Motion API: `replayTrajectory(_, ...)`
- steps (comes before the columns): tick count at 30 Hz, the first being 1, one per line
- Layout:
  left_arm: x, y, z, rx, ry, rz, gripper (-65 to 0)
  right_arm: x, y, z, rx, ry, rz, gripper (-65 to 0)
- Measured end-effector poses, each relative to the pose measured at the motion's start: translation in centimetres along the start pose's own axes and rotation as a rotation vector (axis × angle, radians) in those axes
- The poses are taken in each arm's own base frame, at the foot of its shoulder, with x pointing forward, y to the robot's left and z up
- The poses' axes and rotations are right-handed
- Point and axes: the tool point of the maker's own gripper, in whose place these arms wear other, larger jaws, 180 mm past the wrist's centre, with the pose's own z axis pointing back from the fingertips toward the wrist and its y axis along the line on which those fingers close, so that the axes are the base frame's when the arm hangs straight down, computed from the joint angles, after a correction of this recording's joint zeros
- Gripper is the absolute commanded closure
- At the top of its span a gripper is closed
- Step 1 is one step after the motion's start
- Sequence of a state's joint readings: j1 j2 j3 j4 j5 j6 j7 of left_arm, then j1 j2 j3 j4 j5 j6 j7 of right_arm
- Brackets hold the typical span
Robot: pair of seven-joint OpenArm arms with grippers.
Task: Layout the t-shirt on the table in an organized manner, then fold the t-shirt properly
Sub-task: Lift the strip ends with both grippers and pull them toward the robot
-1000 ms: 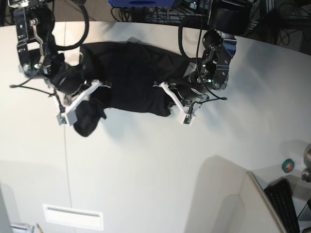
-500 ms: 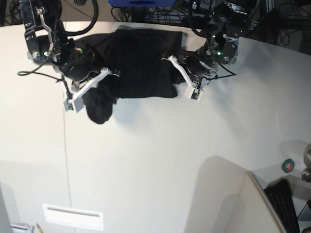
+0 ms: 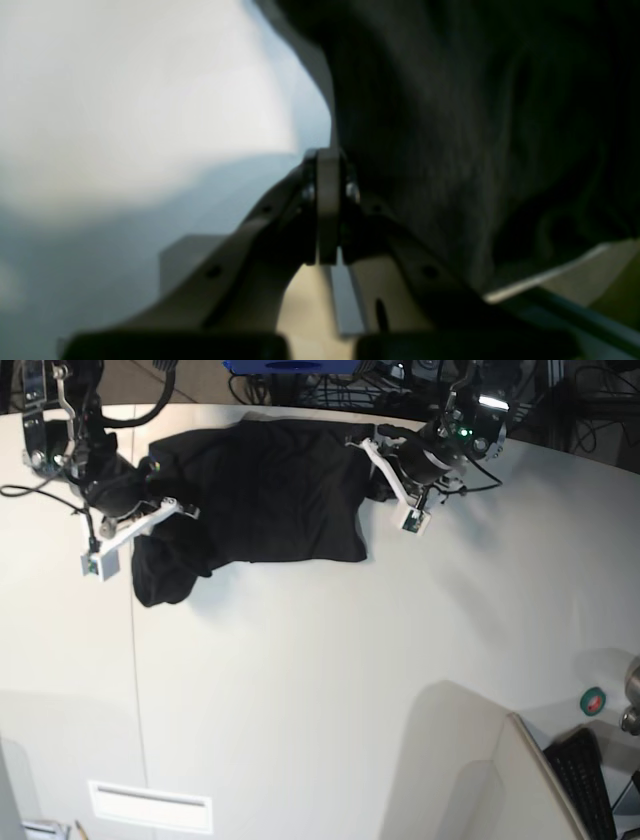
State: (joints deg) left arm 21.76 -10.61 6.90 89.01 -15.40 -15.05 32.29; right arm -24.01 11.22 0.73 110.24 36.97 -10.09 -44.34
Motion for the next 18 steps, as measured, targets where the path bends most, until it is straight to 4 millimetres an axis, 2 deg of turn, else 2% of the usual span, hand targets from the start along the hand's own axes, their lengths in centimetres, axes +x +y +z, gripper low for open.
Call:
replayTrajectory(2, -1.0, -0.3, -0.3, -0.009, 0.027, 0.002, 0.0, 0.4, 0.5, 1.0, 0.009, -0.026, 0.014, 0.0)
replayTrajectory(4, -1.1, -0.5, -0.5, -0.012, 0.028, 0.008, 0.0, 0.4, 0.9, 1.3, 0.020, -0.035, 0.012, 0.0)
replayTrajectory(10, -1.1, -2.6, -1.0, -0.062, 0.039, -0.031, 0.0, -2.4, 0.3, 1.5, 0.004, 0.033, -0.008, 0.0)
replayTrajectory(12, -1.4, -3.5, -1.1, -0.085, 0.045, -0.038, 0.0, -1.6, 0.2, 1.5, 0.004, -0.008, -0.005, 0.0)
replayTrajectory(15, -1.2, -3.6, -1.1, -0.084, 0.043, -0.037, 0.0, -0.4, 0.1, 1.2, 0.001, -0.038, 0.000, 0.0)
replayTrajectory(18, 0.6, -2.7, -0.1, -0.045, -0.007, -0.030, 0.0, 1.0, -1.1, 0.7, -0.026, -0.058, -0.018, 0.0)
